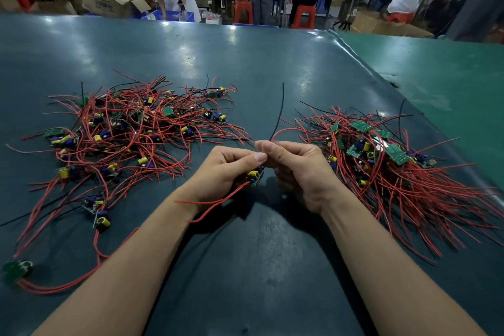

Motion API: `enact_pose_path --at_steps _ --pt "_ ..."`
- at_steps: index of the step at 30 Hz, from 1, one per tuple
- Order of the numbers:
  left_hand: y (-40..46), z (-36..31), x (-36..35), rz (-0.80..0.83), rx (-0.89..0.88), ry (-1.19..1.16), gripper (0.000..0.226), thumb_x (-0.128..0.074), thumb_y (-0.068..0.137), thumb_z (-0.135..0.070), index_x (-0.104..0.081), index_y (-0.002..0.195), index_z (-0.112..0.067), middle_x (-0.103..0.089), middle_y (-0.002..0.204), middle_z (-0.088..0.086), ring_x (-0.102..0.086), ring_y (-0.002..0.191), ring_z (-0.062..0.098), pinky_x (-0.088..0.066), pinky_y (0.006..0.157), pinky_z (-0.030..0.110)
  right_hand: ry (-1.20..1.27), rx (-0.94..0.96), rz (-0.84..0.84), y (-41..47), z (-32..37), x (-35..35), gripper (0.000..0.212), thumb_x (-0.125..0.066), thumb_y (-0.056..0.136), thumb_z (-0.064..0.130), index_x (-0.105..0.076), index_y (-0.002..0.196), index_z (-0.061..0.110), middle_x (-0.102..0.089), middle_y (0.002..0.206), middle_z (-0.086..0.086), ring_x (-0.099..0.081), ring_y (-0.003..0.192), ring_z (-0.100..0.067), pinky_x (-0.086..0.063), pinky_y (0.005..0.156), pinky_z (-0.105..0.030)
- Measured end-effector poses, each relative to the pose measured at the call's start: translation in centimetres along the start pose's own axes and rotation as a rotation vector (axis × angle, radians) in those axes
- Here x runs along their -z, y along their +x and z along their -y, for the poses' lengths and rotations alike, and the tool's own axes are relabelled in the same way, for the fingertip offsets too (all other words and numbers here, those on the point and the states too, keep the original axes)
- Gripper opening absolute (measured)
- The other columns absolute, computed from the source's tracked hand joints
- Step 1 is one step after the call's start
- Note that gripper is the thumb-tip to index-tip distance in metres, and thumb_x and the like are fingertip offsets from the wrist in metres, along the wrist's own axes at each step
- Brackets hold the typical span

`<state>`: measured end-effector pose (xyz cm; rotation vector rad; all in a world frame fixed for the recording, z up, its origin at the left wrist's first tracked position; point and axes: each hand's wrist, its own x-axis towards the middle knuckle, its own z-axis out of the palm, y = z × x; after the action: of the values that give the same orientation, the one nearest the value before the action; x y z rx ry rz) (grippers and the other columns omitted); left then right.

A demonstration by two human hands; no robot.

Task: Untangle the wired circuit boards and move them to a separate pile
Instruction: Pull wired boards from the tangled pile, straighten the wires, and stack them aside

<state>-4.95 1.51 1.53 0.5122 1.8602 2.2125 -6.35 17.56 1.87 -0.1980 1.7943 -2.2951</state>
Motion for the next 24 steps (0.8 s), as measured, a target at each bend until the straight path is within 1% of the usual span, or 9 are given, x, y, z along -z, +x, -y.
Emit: enact_pose_path --at_steps 1,3,5,8,11,15,19,22,24 --pt "0.0 -0.2 -0.1 0.01 0.01 -0.004 0.026 -0.054 0.091 -0.015 -0.07 0.103 0.002 -0.071 0.068 -0.005 -0.062 0.059 0.001 -0.045 0.057 0.01 -0.019 0.019 -0.016 0.0 0.0 0.0 0.034 -0.08 0.061 0.037 -0.078 0.082 0.01 -0.058 0.052 0.001 -0.029 0.042 -0.009 -0.021 0.04 -0.016" --pt "-0.1 -0.3 -0.2 -0.041 0.033 0.014 0.024 -0.059 0.085 -0.021 -0.076 0.084 -0.005 -0.061 0.057 -0.004 -0.049 0.047 0.004 -0.035 0.047 0.013 -0.039 0.082 -0.089 0.2 0.0 0.0 0.029 -0.08 0.066 0.034 -0.077 0.079 0.008 -0.044 0.043 0.005 -0.028 0.041 -0.01 -0.022 0.04 -0.016" --pt "-0.1 -0.4 -0.3 -0.093 0.047 0.03 0.023 -0.062 0.079 -0.027 -0.076 0.072 -0.01 -0.048 0.049 -0.002 -0.035 0.041 0.006 -0.023 0.042 0.017 -0.028 0.148 -0.179 0.4 -0.1 0.0 0.015 -0.079 0.075 0.026 -0.077 0.072 0.011 -0.035 0.041 0.006 -0.025 0.036 -0.009 -0.023 0.039 -0.016" --pt "-0.1 -0.6 -0.1 -0.091 0.055 0.078 0.021 -0.066 0.078 -0.026 -0.076 0.066 -0.011 -0.047 0.047 -0.003 -0.034 0.039 0.006 -0.022 0.041 0.017 -0.002 0.246 -0.333 1.1 0.0 0.4 0.023 -0.076 0.082 0.016 -0.07 0.061 0.013 -0.033 0.039 0.003 -0.026 0.034 -0.011 -0.027 0.039 -0.018" --pt "-0.1 -0.8 -0.1 -0.065 0.065 0.123 0.021 -0.066 0.079 -0.022 -0.075 0.064 -0.012 -0.042 0.049 0.002 -0.03 0.044 0.012 -0.015 0.048 0.03 0.018 0.321 -0.442 1.5 0.2 0.6 0.022 -0.075 0.084 0.013 -0.071 0.063 0.01 -0.033 0.039 0.001 -0.026 0.034 -0.012 -0.028 0.038 -0.019" --pt "-0.1 -0.9 -0.2 -0.029 0.077 0.108 0.024 -0.061 0.078 -0.022 -0.075 0.062 -0.011 -0.041 0.058 0.006 -0.029 0.045 0.013 -0.015 0.049 0.03 0.034 0.283 -0.409 1.6 0.1 0.7 0.03 -0.064 0.093 0.016 -0.069 0.064 0.013 -0.042 0.047 -0.004 -0.026 0.034 -0.01 -0.027 0.037 -0.018" --pt "-0.2 -0.7 0.1 -0.026 0.062 0.114 0.023 -0.061 0.078 -0.019 -0.074 0.062 -0.01 -0.045 0.051 0.005 -0.033 0.042 0.01 -0.02 0.044 0.024 0.166 0.068 -0.312 1.8 0.4 0.6 0.038 -0.048 0.1 0.016 -0.045 0.062 0.013 -0.026 0.04 0.007 -0.022 0.031 -0.007 -0.02 0.036 -0.014" --pt "-0.2 -0.6 0.2 -0.012 0.048 0.131 0.024 -0.06 0.077 -0.016 -0.074 0.059 -0.01 -0.049 0.048 0.0 -0.036 0.041 0.007 -0.025 0.042 0.017 0.1 0.144 -0.342 1.8 0.1 0.6 0.037 -0.051 0.1 0.015 -0.053 0.063 0.01 -0.029 0.041 0.005 -0.023 0.032 -0.008 -0.022 0.036 -0.015" --pt "-0.1 -0.6 0.4 0.001 0.041 0.15 0.023 -0.06 0.075 -0.016 -0.074 0.057 -0.012 -0.05 0.047 0.0 -0.037 0.042 0.007 -0.027 0.043 0.016 0.025 0.199 -0.359 1.8 -0.1 0.9 0.03 -0.052 0.1 0.015 -0.063 0.073 0.007 -0.034 0.043 0.006 -0.026 0.034 -0.008 -0.026 0.037 -0.016"
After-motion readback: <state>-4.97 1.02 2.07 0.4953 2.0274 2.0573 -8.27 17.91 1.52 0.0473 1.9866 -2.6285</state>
